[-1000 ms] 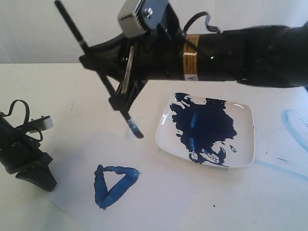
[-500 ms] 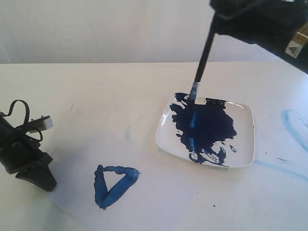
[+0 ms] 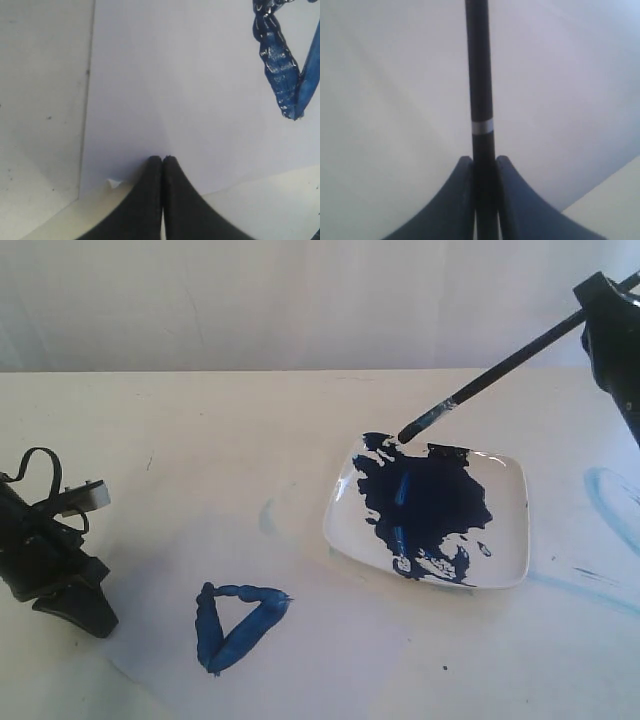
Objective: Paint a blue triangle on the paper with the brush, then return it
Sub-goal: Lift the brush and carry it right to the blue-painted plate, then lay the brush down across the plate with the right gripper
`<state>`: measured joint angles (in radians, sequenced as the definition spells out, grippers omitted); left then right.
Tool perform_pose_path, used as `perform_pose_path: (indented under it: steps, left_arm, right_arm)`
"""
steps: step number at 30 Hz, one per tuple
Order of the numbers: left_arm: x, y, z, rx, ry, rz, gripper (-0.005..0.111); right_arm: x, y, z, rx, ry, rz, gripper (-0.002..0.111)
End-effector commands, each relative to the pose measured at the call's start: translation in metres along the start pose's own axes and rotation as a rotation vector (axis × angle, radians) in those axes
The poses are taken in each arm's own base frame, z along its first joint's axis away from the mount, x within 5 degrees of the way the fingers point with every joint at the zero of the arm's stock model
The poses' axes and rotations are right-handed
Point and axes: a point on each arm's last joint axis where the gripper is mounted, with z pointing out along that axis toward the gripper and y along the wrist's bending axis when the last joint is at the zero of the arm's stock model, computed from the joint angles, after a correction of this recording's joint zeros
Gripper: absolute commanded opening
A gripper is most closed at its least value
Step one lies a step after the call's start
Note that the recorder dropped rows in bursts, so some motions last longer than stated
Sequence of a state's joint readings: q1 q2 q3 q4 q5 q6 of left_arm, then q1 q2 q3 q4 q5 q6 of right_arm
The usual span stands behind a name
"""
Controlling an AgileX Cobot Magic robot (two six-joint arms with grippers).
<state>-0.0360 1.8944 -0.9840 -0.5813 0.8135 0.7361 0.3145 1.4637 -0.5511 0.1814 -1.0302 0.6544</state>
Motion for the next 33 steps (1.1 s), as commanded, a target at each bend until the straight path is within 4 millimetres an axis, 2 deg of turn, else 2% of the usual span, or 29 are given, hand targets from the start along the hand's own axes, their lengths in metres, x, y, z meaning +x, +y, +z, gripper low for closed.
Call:
perform_pose_path:
  steps: [1,15,26,33]
  left_arm:
    - [0.000,0.001,0.000,0.005,0.002,-0.005,0.000]
    - [0.000,0.001,0.000,0.005,0.002,-0.005,0.000]
    - [0.001,0.001,0.000,0.007,0.003,-0.005,0.000]
    - [0.001,0.001,0.000,0.007,0.003,-0.005,0.000]
  right_arm:
    - [0.006,-0.012,0.003,0.023,-0.037,0.044,0.000]
    - [0.038,-0.057,0.006,0.279,0.021,0.127,0.000]
    - [0.061,-0.078,0.004,0.387,0.094,0.223,0.000]
    - [0.067,-0.090,0.002,0.459,0.073,0.241,0.000]
